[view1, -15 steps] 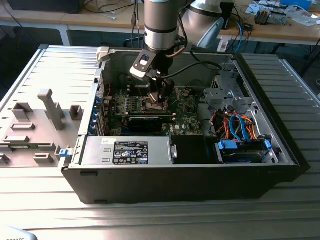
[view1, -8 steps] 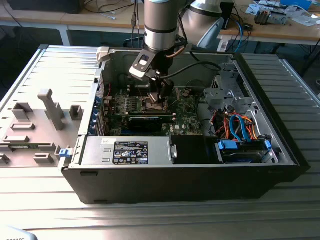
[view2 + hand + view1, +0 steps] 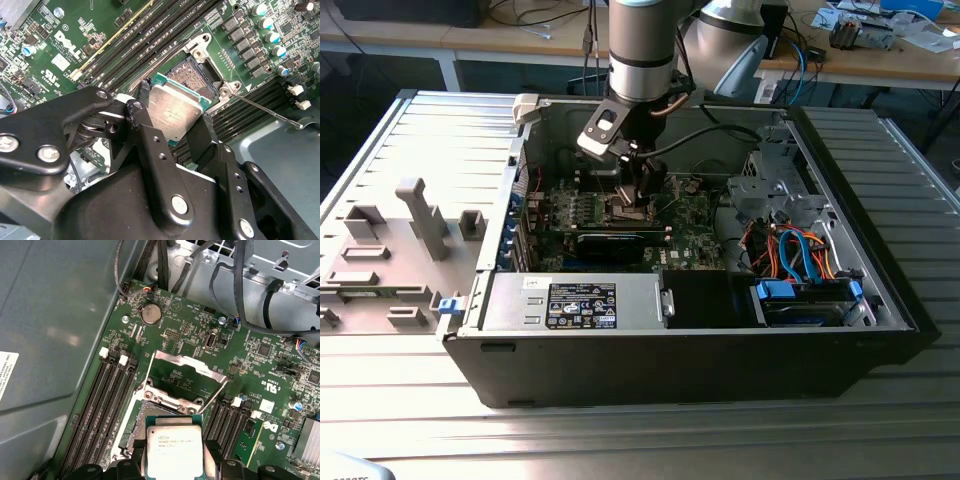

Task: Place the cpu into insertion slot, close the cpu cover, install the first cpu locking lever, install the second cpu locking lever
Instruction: 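Place the cpu into insertion slot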

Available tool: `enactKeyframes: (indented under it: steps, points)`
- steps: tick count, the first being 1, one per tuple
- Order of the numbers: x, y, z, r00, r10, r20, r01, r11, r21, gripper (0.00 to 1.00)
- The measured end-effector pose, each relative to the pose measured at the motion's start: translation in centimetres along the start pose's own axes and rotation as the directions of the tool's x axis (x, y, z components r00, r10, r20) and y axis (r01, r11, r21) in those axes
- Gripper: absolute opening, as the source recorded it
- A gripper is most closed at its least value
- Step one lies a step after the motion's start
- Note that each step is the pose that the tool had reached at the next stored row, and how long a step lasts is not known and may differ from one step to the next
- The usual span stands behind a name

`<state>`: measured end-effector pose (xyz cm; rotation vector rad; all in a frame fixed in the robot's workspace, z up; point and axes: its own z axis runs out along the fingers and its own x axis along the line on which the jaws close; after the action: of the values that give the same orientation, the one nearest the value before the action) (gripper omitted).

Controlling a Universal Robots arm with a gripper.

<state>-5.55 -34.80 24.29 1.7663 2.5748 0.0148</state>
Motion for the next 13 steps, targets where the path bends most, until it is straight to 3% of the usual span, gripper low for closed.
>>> enactKeyframes:
  steps: [13]
  points:
    - [0.00,0.00,0.08,0.9991,0.043,0.0008,-0.043,0.9991,0.0004,0.54]
